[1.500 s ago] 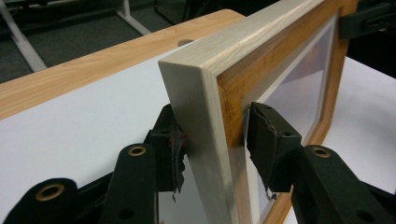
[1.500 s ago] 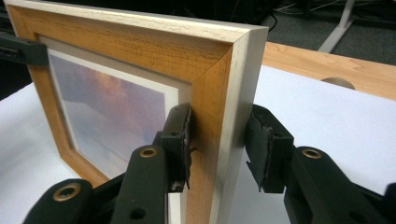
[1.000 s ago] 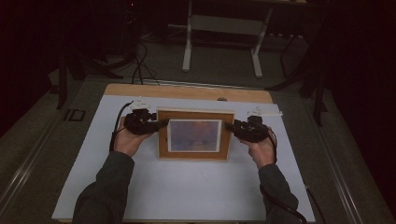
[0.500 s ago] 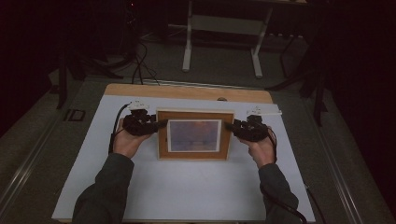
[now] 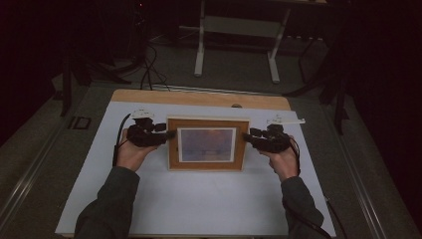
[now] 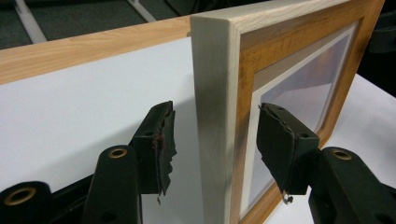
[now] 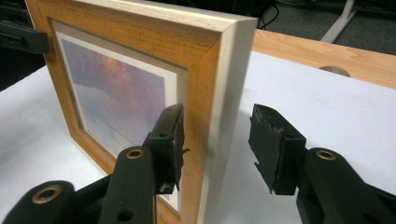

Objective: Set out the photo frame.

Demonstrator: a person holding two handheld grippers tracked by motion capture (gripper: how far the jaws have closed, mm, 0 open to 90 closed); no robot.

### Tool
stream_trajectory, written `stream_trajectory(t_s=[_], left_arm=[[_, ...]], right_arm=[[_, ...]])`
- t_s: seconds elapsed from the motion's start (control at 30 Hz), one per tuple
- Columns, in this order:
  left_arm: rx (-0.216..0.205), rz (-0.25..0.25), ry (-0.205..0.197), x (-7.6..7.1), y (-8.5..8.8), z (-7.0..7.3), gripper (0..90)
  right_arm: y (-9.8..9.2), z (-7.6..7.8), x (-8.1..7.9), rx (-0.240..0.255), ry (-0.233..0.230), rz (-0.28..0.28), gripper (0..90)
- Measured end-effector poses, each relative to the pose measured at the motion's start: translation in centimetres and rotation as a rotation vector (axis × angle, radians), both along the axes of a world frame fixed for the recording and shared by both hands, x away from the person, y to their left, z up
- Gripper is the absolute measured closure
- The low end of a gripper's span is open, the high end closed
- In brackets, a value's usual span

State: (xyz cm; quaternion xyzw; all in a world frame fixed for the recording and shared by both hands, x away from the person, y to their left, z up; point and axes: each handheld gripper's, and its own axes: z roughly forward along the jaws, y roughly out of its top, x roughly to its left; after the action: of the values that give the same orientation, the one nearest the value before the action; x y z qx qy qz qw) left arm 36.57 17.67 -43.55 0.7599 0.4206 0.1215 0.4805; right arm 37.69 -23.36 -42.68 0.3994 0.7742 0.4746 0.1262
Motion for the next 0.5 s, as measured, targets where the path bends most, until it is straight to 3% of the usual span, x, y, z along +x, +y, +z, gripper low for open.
stream_trajectory(t_s=[0.27,0.5], left_arm=[[-0.003,0.052,0.010,-1.2,1.7,0.2,47.1],[0.020,0.086,0.026,-2.6,3.0,-0.6,47.0]], right_arm=[[-1.4,0.5,-0.6,-0.006,-0.001,-0.011,52.6],[-2.7,-0.4,-0.7,-0.019,0.020,-0.034,51.9]])
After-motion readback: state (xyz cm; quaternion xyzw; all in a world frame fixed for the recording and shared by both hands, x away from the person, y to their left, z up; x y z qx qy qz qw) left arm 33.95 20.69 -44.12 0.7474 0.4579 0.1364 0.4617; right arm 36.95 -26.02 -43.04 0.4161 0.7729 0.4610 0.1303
